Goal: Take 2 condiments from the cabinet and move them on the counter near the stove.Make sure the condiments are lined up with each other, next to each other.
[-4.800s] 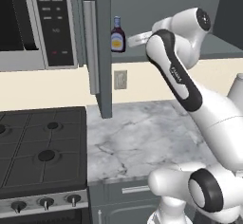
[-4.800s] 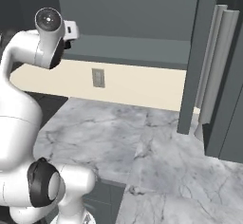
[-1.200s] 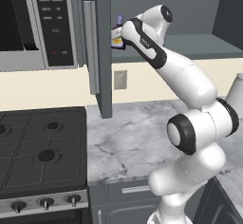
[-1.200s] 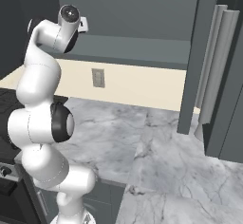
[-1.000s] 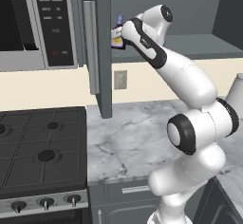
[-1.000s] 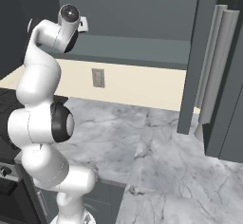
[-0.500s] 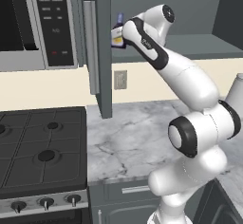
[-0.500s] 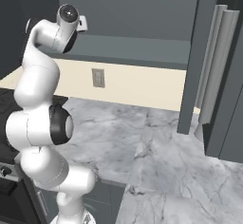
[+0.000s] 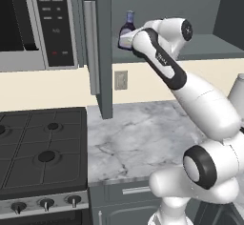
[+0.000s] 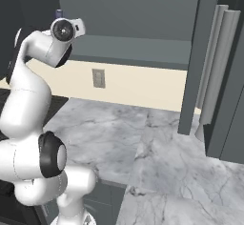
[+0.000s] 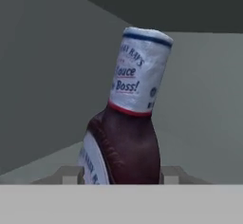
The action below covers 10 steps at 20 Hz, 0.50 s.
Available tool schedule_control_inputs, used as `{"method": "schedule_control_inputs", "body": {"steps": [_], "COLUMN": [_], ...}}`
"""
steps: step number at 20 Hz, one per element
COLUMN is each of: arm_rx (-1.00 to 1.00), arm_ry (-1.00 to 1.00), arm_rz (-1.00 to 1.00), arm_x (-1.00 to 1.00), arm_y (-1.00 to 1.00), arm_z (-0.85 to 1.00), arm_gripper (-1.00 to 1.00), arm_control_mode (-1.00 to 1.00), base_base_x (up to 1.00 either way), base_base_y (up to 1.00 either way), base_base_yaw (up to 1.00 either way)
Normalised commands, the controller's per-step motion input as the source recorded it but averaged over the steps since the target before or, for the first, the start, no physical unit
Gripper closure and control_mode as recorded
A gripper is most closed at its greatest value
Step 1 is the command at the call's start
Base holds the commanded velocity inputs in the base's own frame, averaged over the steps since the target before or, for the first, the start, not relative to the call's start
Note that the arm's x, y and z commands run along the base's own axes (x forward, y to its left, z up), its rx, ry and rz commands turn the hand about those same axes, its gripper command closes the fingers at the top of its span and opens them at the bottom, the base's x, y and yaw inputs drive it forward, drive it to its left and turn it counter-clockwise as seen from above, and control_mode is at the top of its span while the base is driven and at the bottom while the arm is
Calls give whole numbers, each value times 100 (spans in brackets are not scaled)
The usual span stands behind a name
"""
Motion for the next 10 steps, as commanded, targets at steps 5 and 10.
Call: {"method": "schedule_control_inputs", "body": {"steps": [5,10], "arm_rx": [0,0], "arm_ry": [-11,1], "arm_rz": [-7,-6], "arm_x": [-97,-87], "arm_y": [-67,-36], "arm_z": [47,54], "arm_gripper": [100,100], "arm_control_mode": [-100,-100], "base_base_x": [0,0], "base_base_y": [0,0], "base_base_yaw": [0,0]}}
